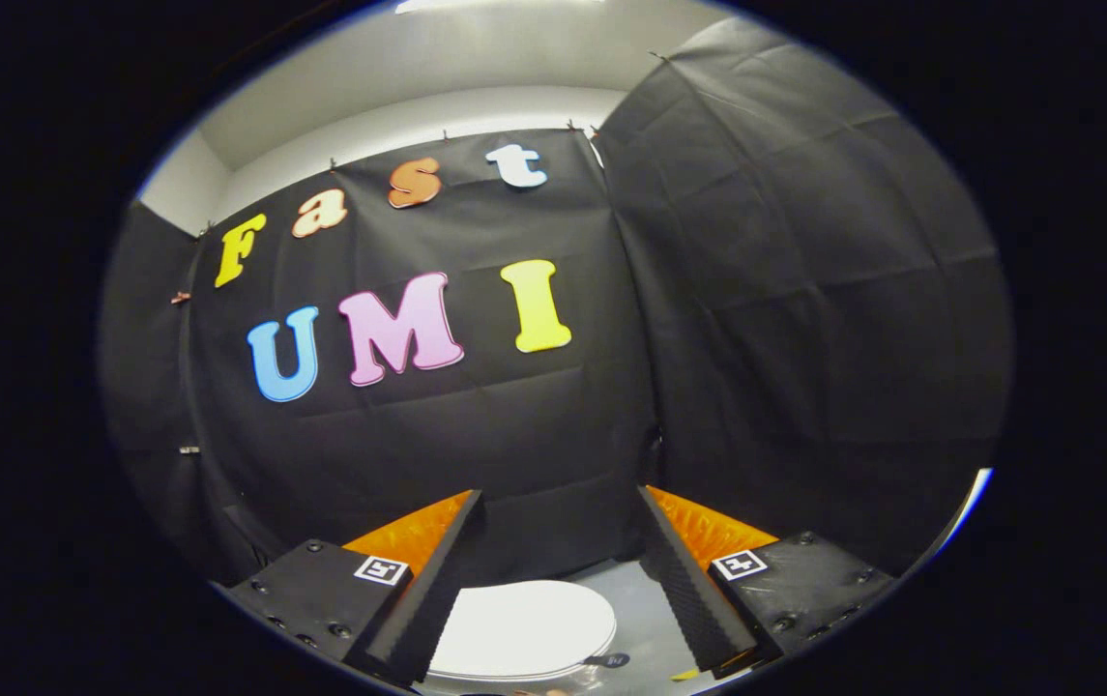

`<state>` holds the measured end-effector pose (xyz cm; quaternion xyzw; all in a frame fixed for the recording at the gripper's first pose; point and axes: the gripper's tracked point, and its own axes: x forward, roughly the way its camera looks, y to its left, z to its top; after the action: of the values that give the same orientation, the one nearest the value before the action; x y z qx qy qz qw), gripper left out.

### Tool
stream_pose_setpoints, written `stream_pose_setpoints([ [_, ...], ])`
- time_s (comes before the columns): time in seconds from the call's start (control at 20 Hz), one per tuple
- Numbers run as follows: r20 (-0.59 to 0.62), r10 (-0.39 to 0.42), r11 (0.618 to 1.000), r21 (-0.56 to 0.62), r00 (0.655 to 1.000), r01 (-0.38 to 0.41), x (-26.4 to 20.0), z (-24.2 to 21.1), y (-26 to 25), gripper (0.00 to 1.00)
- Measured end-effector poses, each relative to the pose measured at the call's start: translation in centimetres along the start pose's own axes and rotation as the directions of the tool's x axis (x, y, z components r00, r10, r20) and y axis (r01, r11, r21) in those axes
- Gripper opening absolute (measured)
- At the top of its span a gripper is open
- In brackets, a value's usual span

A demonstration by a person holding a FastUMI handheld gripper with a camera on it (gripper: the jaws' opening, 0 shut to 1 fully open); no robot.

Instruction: Open the toilet lid.

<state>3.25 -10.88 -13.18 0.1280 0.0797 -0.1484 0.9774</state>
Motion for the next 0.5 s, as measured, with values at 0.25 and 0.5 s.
stream_pose_setpoints([
  [0.25,-0.121,-0.097,0.987,0.112,0.988,0.111,3.1,-7.3,-5.8,0.98],
  [0.5,-0.239,-0.125,0.955,0.233,0.963,0.182,6.3,-14.8,-9.1,0.98],
])
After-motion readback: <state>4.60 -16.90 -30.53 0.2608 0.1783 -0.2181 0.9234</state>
